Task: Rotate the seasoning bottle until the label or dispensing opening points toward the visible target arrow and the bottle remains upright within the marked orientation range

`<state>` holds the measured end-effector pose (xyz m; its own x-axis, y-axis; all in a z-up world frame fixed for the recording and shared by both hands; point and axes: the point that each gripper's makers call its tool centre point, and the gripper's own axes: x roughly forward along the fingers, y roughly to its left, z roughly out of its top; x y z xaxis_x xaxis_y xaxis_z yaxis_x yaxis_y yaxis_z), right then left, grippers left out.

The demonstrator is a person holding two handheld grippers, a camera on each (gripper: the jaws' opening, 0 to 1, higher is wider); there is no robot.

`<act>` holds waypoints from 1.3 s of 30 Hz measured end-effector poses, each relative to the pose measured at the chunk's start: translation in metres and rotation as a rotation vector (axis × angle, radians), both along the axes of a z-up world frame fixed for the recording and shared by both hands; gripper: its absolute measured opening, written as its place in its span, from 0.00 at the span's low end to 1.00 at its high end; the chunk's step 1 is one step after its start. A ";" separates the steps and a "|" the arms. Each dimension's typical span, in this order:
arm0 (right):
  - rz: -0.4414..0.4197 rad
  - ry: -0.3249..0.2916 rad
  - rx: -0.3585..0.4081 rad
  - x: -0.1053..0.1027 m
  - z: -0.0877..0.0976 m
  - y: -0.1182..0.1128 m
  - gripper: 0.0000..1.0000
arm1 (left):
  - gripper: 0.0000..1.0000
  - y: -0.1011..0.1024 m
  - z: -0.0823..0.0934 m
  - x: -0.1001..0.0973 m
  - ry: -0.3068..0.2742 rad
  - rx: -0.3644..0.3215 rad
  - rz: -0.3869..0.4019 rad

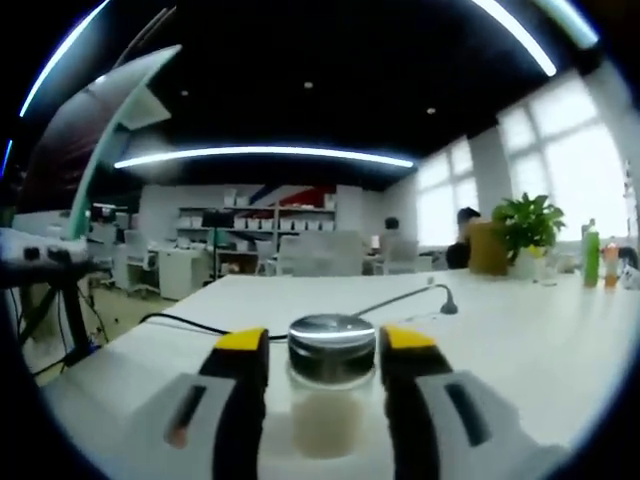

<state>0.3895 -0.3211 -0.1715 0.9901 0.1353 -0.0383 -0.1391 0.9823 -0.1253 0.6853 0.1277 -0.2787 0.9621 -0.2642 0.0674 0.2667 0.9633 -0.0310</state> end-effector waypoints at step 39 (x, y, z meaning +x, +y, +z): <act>0.001 0.007 0.007 0.002 -0.002 -0.003 0.97 | 0.37 0.007 0.003 0.014 -0.017 0.051 -0.033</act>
<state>0.3919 -0.3242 -0.1737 0.9896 0.1367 -0.0443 -0.1411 0.9830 -0.1177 0.6995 0.1348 -0.2755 0.9515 -0.2998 0.0690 0.2989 0.9540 0.0223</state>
